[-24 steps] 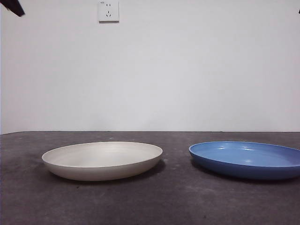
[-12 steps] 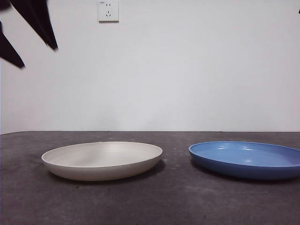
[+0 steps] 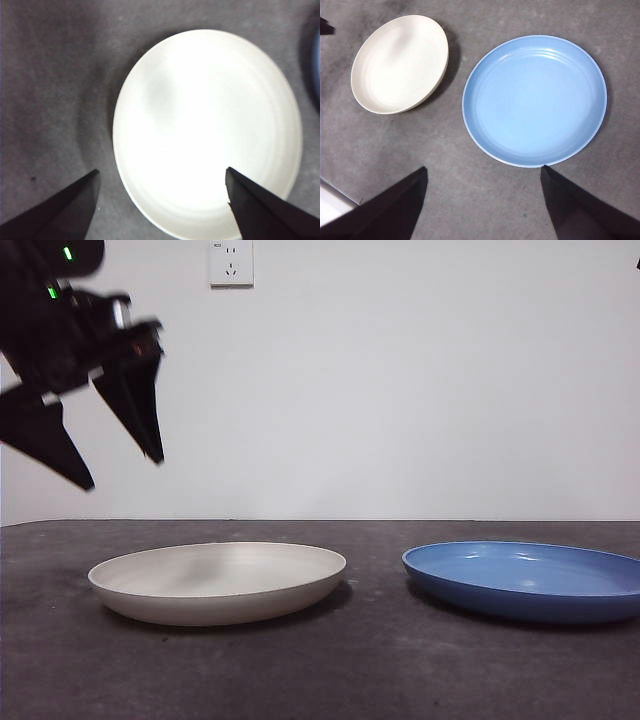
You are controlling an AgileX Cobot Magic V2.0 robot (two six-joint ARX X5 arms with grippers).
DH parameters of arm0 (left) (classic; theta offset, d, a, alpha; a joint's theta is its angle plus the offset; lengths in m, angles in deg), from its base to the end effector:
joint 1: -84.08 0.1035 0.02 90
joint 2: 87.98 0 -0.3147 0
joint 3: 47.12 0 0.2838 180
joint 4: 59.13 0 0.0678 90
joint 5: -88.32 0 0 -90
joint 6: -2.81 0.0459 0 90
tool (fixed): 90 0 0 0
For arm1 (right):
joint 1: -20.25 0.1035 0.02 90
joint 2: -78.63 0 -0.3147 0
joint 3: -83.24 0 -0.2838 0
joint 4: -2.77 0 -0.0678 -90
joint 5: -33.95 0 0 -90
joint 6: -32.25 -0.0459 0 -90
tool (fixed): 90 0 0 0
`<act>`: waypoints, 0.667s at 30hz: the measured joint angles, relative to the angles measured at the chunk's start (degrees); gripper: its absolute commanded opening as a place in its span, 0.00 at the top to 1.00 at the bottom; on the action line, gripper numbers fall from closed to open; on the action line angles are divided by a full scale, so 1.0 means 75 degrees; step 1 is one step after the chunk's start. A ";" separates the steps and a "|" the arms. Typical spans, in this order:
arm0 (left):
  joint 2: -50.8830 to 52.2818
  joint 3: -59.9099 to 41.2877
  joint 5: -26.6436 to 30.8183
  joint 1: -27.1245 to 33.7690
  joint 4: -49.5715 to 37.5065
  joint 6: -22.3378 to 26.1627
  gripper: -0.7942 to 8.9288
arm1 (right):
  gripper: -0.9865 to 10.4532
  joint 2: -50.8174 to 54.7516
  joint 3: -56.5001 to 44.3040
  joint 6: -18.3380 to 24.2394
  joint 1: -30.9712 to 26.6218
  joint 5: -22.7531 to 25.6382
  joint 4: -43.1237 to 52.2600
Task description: Pick up the white plate, put it on the blue plate, put it on desk
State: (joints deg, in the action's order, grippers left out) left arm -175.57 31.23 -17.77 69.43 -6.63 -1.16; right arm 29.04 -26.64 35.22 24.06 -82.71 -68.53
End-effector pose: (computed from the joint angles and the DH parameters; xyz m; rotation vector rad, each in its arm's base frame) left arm 0.3256 -0.0983 0.2738 -0.0746 1.1058 -0.4452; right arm 0.1489 0.0306 0.3584 0.1301 0.8646 0.5185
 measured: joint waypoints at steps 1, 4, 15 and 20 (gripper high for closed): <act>-0.0131 0.0000 0.0012 0.0000 -0.0047 0.0000 0.50 | 0.59 0.0000 0.0000 0.0000 0.0000 0.0000 0.0000; -0.0510 0.0000 0.0093 0.0000 -0.0289 0.0000 0.51 | 0.59 0.0000 0.0000 0.0000 0.0000 0.0000 0.0009; -0.1282 0.0003 0.0312 0.0012 -0.0726 0.0000 0.51 | 0.59 0.0000 0.0000 0.0000 0.0000 0.0000 0.0017; -0.1542 0.0006 0.0315 0.0017 -0.0810 0.0000 0.51 | 0.59 0.0000 0.0000 0.0000 0.0000 0.0000 0.0026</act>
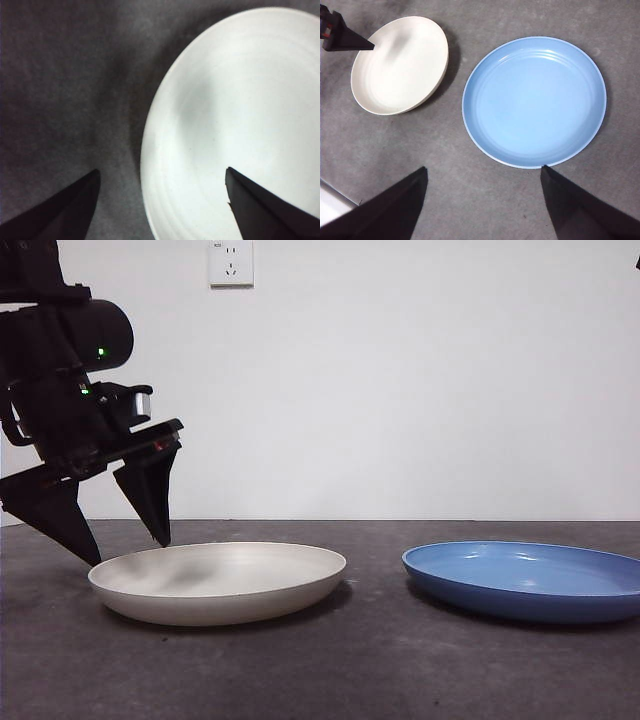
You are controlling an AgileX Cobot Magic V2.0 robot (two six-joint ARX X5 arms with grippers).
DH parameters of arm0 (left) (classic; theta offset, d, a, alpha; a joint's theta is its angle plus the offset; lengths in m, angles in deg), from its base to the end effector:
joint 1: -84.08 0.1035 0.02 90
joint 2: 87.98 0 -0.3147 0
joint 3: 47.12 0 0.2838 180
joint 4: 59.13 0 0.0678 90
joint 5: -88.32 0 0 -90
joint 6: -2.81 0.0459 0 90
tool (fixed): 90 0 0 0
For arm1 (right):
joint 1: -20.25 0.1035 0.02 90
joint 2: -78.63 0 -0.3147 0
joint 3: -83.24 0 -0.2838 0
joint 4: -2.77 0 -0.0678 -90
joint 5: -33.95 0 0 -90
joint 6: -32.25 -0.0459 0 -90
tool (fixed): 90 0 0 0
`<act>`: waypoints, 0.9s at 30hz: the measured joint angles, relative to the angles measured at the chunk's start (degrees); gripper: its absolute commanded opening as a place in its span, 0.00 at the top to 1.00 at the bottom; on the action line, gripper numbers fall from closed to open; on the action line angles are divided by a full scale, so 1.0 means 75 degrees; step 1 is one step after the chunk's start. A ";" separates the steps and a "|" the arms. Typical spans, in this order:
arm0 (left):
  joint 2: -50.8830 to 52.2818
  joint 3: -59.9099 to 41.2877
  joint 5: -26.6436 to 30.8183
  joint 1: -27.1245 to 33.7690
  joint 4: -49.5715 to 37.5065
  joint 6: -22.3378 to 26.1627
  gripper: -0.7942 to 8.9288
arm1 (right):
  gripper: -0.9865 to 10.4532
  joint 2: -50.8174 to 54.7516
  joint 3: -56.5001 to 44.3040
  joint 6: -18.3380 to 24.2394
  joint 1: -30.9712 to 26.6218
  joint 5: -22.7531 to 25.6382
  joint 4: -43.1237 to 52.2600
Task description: Pick up the white plate, put it on the blue plate, put it on desk
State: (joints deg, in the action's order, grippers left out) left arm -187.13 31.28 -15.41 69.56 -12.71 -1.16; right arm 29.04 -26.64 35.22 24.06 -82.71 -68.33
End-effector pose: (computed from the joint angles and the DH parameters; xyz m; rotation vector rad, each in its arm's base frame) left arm 0.3642 -0.1056 0.2101 -0.0517 1.1976 -0.3936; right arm 0.1492 0.0306 0.3586 0.1294 0.8611 0.5187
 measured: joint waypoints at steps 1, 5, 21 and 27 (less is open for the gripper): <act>-0.0029 0.0000 0.0000 0.0000 -0.0044 0.0000 0.51 | 0.59 0.0000 0.0000 0.0000 0.0000 0.0000 0.0000; -0.0102 0.0009 0.0000 0.0000 -0.0154 0.0000 0.51 | 0.59 0.0000 0.0000 0.0000 0.0000 0.0000 0.0000; -0.0297 0.0009 0.0015 0.0000 -0.0277 -0.0172 0.90 | 0.59 0.0000 0.0003 0.0000 0.0000 0.0000 0.0000; -0.0297 0.0009 0.0070 0.0003 -0.0242 -0.0274 0.90 | 0.59 0.0000 0.0000 0.0000 0.0000 0.0000 0.0000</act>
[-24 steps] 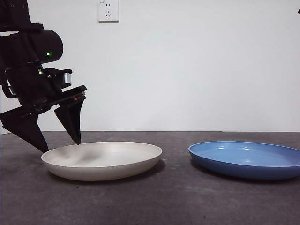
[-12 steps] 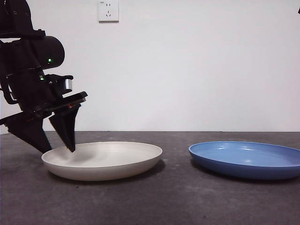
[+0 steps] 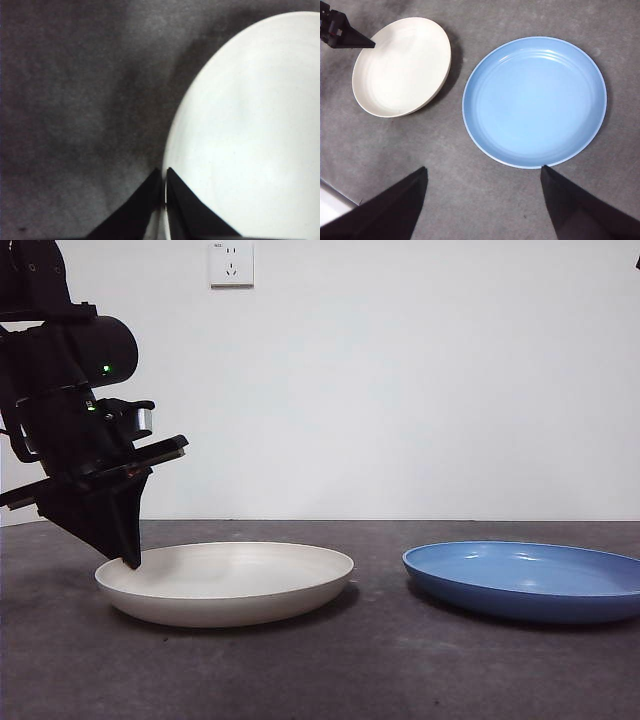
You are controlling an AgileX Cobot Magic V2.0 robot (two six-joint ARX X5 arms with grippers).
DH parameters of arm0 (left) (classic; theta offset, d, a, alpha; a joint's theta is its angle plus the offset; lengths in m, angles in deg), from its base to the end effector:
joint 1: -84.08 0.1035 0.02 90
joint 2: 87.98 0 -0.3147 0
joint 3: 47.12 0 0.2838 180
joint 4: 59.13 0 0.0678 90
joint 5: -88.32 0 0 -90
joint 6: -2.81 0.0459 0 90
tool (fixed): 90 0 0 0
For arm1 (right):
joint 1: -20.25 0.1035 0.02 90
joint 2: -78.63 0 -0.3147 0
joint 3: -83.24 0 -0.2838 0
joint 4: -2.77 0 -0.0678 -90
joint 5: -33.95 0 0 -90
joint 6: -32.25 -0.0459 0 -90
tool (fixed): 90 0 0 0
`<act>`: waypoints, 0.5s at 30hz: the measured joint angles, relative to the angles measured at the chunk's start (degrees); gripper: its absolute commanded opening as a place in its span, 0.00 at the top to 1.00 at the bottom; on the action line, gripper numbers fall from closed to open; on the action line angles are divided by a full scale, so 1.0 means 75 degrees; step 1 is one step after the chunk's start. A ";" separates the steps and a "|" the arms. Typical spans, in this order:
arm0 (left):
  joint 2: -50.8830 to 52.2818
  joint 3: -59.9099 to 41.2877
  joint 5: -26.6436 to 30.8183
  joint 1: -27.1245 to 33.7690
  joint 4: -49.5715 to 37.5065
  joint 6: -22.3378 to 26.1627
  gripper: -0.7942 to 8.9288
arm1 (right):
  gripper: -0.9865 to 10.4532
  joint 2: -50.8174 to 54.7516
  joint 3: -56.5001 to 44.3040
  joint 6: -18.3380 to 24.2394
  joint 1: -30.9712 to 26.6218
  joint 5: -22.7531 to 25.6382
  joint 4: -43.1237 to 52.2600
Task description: Pick up the white plate, put it on the blue plate, put it on desk
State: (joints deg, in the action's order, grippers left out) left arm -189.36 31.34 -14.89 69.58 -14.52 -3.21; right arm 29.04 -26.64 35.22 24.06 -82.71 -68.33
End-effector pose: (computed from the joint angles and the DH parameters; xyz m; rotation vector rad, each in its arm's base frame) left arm 0.3715 -0.1069 0.1975 -0.0773 1.2100 -0.3630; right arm 0.1492 0.0306 0.3586 0.1294 0.8611 0.5187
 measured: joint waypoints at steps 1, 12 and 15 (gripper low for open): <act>0.0000 0.0000 0.0006 0.0000 0.0000 -0.0020 0.90 | 0.59 0.0000 0.0000 0.0000 0.0000 0.0000 0.0000; 0.0187 0.0023 0.0058 0.0000 0.0052 -0.0271 0.90 | 0.59 0.0000 0.0003 0.0000 0.0000 0.0000 0.0003; 0.0653 0.0224 0.0020 0.0000 0.0239 -0.0297 0.90 | 0.59 0.0000 0.0003 0.0000 0.0000 0.0000 0.0003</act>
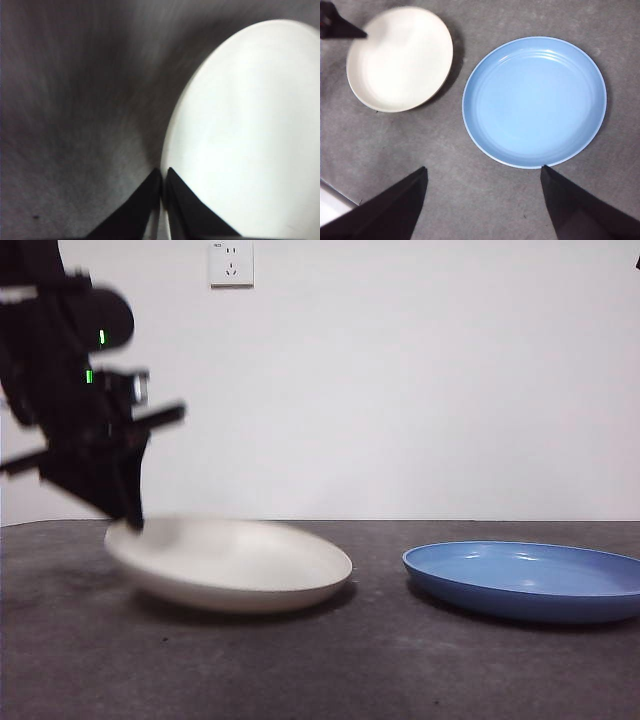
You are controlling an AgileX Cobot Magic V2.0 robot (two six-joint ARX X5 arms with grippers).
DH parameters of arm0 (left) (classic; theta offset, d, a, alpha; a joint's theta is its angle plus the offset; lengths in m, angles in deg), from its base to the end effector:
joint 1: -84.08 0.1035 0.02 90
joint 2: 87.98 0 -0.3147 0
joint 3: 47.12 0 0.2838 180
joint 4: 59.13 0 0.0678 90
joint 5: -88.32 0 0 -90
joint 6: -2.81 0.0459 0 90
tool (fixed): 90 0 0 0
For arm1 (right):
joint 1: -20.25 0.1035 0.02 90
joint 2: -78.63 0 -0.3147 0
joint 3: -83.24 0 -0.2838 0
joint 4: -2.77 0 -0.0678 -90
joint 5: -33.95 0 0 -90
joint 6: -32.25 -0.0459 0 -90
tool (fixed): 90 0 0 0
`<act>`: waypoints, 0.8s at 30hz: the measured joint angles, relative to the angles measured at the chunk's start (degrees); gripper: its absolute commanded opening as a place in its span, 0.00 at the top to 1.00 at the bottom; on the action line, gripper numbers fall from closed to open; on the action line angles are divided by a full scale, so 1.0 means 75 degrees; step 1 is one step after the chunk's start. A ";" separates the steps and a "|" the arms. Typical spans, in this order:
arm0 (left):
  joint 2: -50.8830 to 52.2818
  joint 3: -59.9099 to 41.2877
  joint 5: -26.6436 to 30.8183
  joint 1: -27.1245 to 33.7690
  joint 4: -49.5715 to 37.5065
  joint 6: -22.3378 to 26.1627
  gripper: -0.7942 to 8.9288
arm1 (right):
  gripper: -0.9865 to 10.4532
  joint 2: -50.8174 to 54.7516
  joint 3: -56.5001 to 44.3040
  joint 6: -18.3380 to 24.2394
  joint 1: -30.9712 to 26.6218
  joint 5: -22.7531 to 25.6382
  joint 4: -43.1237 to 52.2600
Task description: Pick up the white plate, put it on the blue plate, put it on desk
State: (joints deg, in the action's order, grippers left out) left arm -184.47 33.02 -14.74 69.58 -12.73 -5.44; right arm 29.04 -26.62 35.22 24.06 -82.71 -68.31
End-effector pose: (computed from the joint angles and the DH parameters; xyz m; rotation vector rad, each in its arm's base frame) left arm 0.3647 -0.1050 0.2363 -0.1128 1.1337 -0.3512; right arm 0.1492 0.0306 0.3587 0.1293 0.8604 0.5187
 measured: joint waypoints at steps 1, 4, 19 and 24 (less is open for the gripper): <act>0.0154 0.0114 -0.0047 0.0000 0.0082 -0.0003 0.90 | 0.59 0.0000 -0.0003 0.0000 0.0000 0.0000 -0.0003; 0.0600 0.0612 -0.0262 0.0000 0.0414 -0.0006 0.90 | 0.59 0.0000 -0.0003 -0.0003 0.0000 0.0000 0.0000; 0.0842 0.1437 -0.0501 -0.1545 0.0082 -0.0533 0.90 | 0.59 0.0405 0.0006 -0.0321 0.0000 0.0312 0.0172; 0.0137 0.1786 -0.0507 -0.1990 -0.0128 -0.0892 0.90 | 0.59 0.0723 0.0154 -0.0458 0.0000 0.0402 0.0058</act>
State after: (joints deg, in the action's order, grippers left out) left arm -183.44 46.42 -18.54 54.65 -13.69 -12.13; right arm 34.46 -25.46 31.78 24.06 -79.69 -67.87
